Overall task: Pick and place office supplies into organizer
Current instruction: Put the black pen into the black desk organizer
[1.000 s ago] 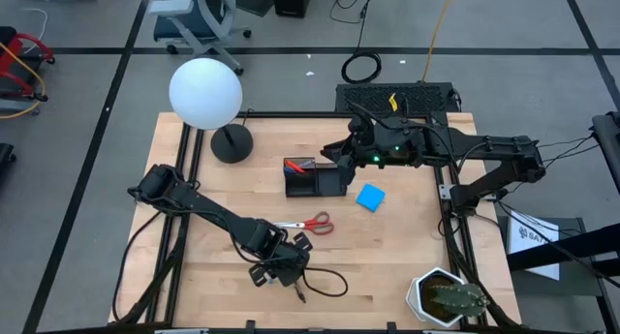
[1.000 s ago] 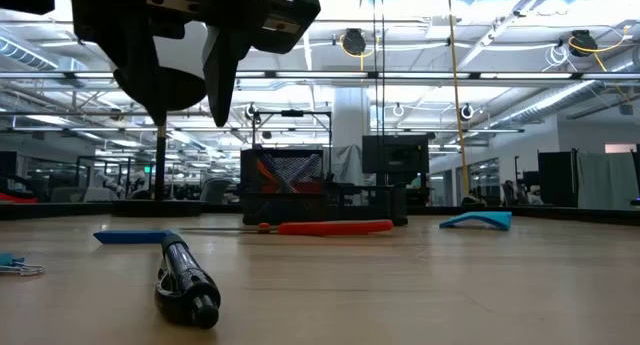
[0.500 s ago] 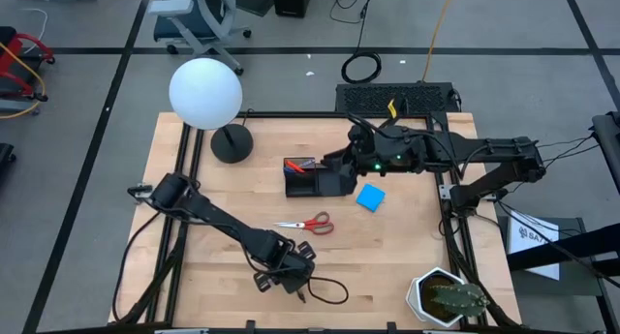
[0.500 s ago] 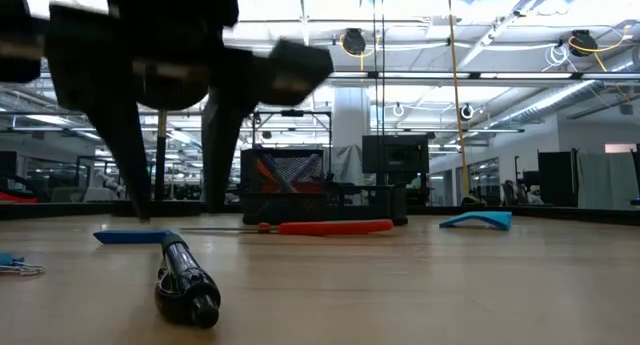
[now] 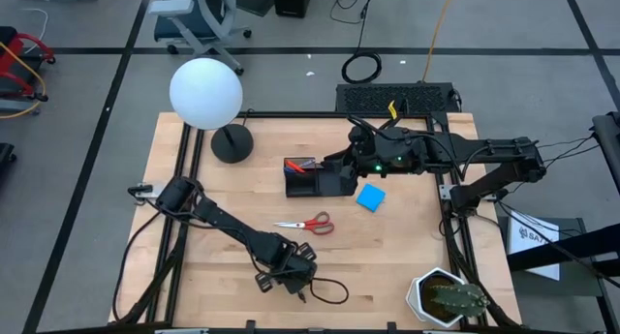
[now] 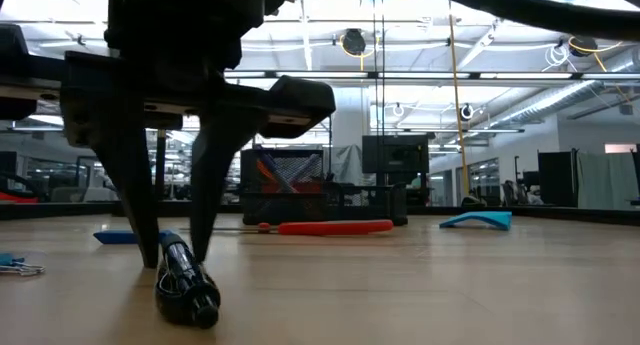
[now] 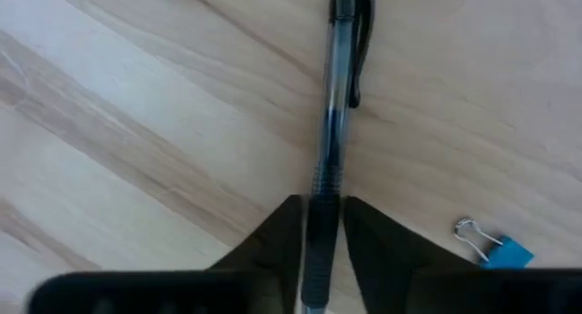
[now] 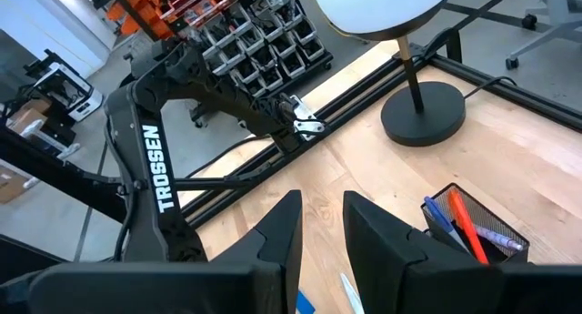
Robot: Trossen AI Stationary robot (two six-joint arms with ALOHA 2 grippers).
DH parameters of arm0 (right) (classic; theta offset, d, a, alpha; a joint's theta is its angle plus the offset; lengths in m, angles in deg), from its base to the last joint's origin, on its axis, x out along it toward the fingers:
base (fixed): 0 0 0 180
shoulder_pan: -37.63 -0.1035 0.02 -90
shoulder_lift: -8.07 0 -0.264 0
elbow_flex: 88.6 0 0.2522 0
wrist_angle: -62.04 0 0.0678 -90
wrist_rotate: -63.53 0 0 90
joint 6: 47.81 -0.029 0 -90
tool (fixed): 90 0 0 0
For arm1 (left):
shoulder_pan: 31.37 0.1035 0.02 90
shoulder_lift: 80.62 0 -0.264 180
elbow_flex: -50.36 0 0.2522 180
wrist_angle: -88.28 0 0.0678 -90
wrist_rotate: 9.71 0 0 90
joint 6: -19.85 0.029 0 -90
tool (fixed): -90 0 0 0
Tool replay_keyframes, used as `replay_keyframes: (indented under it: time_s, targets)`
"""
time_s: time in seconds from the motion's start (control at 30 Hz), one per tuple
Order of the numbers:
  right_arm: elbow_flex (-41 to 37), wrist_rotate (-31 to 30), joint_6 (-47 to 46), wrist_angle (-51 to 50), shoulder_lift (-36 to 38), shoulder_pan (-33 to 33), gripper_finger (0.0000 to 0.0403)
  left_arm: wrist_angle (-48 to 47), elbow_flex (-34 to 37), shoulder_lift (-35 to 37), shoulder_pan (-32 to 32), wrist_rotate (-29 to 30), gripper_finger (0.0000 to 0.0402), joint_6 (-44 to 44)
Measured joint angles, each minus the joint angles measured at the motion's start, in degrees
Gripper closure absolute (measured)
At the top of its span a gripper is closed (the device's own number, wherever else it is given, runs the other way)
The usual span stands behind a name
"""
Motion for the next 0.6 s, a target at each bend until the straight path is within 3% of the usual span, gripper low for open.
replay_keyframes:
  time_s: [0.17, 0.6]
  targets:
    - [0.0, -0.09, 0.0, 0.01, 0.0, 0.0, 0.033, -0.75, -0.04, -0.04, -0.09, -1.08, 0.0375, -0.15]
    - [0.0, -0.24, 0.22, 0.04, 0.0, 0.04, 0.033, -0.91, 0.16, 2.0, -0.08, 0.75, 0.0373, -1.6]
